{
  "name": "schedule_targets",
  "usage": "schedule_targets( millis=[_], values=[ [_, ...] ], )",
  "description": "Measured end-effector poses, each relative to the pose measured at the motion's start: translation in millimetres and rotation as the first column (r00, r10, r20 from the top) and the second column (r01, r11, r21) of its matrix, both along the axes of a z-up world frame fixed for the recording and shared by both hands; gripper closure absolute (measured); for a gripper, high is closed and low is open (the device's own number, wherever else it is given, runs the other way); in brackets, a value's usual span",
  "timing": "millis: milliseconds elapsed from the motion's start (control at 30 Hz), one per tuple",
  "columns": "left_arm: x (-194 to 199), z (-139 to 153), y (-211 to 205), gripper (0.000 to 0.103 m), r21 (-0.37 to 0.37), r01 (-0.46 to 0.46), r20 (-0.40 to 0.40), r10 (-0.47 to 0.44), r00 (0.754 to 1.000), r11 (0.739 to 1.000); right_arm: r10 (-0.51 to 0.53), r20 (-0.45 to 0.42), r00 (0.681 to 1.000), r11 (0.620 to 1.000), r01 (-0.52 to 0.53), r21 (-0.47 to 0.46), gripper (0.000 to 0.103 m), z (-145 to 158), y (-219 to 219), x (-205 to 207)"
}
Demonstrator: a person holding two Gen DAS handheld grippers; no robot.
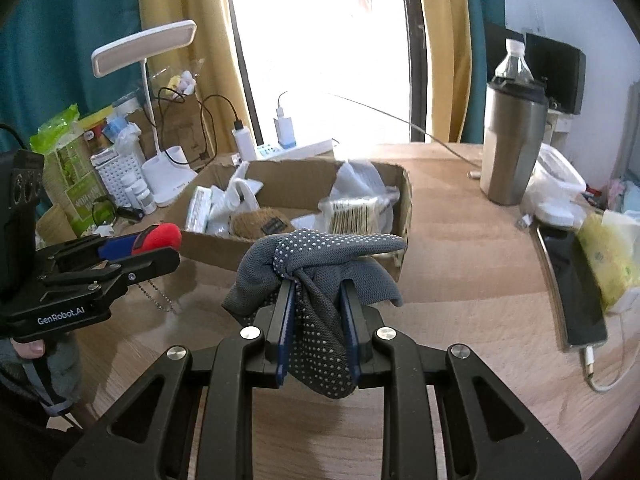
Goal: Organize soft objects
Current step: 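Carry the red pouch with the left tool while the right carries the gloves over the box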
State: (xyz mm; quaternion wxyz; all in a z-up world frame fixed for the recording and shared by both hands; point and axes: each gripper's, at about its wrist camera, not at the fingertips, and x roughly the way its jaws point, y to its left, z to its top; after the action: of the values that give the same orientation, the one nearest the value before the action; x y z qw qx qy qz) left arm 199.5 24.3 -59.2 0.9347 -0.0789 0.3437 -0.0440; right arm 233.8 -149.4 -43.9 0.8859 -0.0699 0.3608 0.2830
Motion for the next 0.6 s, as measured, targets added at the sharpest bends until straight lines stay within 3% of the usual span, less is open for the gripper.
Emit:
schedule_targets(
  millis=[600],
  values=[
    [1.4,35.7,13.7,0.055,0.000,-0.003,0.079,0.003,0.997,1.000,0.016,0.073,0.997,1.000,-0.017,0.018,0.079,34.8,11.1,17.1]
  ],
)
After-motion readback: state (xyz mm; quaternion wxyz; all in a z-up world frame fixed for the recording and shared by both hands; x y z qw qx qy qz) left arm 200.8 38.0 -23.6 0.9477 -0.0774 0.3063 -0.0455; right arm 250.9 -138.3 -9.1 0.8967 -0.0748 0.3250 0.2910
